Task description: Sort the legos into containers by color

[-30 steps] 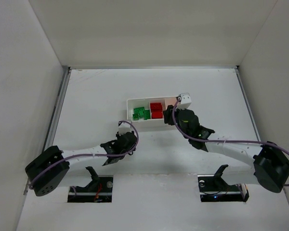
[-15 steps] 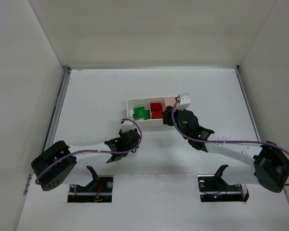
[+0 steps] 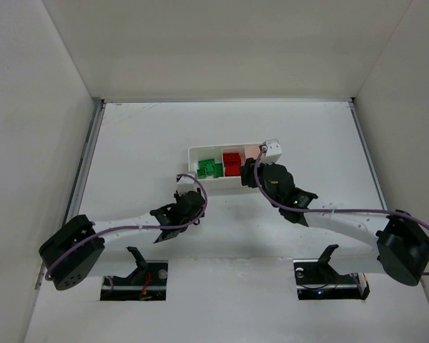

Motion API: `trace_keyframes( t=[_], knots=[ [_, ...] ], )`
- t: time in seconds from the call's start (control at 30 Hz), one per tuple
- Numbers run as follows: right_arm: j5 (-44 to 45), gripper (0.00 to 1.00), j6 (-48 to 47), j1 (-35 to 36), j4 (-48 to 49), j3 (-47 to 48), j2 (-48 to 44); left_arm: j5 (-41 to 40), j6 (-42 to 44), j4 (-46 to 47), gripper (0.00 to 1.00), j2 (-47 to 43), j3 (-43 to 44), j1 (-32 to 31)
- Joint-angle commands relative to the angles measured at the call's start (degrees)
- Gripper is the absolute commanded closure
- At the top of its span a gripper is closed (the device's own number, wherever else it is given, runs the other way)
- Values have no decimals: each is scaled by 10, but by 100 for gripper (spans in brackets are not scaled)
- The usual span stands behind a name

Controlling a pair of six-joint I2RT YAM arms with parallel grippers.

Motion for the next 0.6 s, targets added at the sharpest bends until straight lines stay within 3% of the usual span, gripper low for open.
trace_keyframes(
  t=[0.0,0.2,0.57],
  knots=[
    [7,45,6,12,33,1,-7,-10,8,3,69,-13,-9,4],
    [7,44,6,15,33,2,-6,-1,13,4,49,16,11,-4],
    [12,43,12,20,33,-14,-43,-6,-6,5,54,56,20,-9]
  ],
)
